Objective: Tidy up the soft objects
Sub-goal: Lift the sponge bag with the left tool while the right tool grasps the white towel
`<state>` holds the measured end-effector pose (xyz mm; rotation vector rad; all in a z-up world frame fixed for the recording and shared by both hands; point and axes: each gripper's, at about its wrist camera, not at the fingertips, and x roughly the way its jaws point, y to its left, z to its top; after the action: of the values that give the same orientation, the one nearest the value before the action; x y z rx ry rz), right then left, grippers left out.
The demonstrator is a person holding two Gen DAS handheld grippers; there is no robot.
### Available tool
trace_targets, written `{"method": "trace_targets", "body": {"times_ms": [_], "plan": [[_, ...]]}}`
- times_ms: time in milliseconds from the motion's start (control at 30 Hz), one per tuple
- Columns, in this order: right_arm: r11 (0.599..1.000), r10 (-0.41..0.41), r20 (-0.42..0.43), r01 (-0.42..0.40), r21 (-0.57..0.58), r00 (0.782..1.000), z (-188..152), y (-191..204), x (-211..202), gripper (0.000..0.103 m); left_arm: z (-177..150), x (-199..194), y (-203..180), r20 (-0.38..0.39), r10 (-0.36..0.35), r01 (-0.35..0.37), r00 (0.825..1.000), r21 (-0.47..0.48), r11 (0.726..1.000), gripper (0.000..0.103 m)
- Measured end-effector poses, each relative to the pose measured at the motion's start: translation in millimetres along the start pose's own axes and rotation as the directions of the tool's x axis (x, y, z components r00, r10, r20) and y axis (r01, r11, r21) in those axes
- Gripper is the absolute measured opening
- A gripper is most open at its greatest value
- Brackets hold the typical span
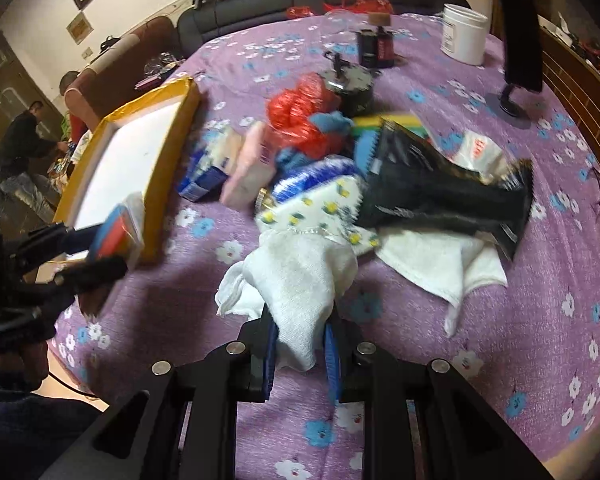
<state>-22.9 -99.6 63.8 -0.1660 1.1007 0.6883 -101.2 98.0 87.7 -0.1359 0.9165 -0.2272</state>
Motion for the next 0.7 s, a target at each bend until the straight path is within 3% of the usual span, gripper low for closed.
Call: {"method": "trace_targets", "body": {"times_ms": [433,700], "plan": [[0.984,0.081,-0.01,-0.082,-0.156,0.997,44,77,7,0.022,-20,-49,61,0.089,0.103,-0.091,0.991,-0.132,0.987,0.044],[0.957,0.139,-0.054,-0.148,-0.248,0.989,77,152,42,0.023,-35,-78,101,0.123,0.175,-0.147,0.977,-0.211,0.966,0.044]]}}
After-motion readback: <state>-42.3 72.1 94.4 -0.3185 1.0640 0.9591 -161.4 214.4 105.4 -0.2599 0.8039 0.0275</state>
